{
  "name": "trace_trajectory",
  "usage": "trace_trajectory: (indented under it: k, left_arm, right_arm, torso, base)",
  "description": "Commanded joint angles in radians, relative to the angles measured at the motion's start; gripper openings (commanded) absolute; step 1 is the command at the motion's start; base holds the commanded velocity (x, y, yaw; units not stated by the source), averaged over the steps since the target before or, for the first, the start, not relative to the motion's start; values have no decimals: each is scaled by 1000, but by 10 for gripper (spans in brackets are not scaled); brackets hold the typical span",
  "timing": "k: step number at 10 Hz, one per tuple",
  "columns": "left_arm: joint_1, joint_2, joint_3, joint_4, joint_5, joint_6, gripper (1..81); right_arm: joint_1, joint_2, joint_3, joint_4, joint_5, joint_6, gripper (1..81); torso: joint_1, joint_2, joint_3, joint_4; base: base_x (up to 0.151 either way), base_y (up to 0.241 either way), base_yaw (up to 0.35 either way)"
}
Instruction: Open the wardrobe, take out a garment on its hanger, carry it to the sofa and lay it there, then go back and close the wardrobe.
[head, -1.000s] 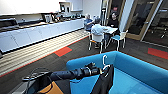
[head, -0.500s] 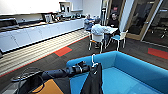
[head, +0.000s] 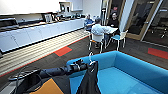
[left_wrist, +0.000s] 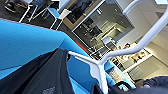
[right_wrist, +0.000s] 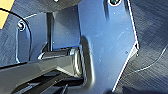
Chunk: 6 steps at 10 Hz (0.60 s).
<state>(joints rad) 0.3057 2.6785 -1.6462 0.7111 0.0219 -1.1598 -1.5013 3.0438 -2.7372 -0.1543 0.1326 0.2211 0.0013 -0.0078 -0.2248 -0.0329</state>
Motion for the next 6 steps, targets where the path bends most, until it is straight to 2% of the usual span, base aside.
trace_trajectory:
  k: [1, 5, 6]
  left_arm:
    - [-181, 26, 2, 19, -39, -1, 10]
    - [-194, 63, -49, 19, -39, -1, 10]
    - [-201, 72, -63, 19, -39, -1, 10]
  right_arm:
    - [23, 2, 4, 2, -54, -3, 811]
    - [23, 2, 4, 2, -53, -3, 811]
    - [23, 2, 4, 2, -53, -3, 811]
  torso:
    - [0, 0, -37, 0]
    - [0, 0, -148, 0]
    - [0, 0, -161, 0]
  base:
    - [0, 0, 0]
    - [0, 0, 0]
    - [0, 0, 0]
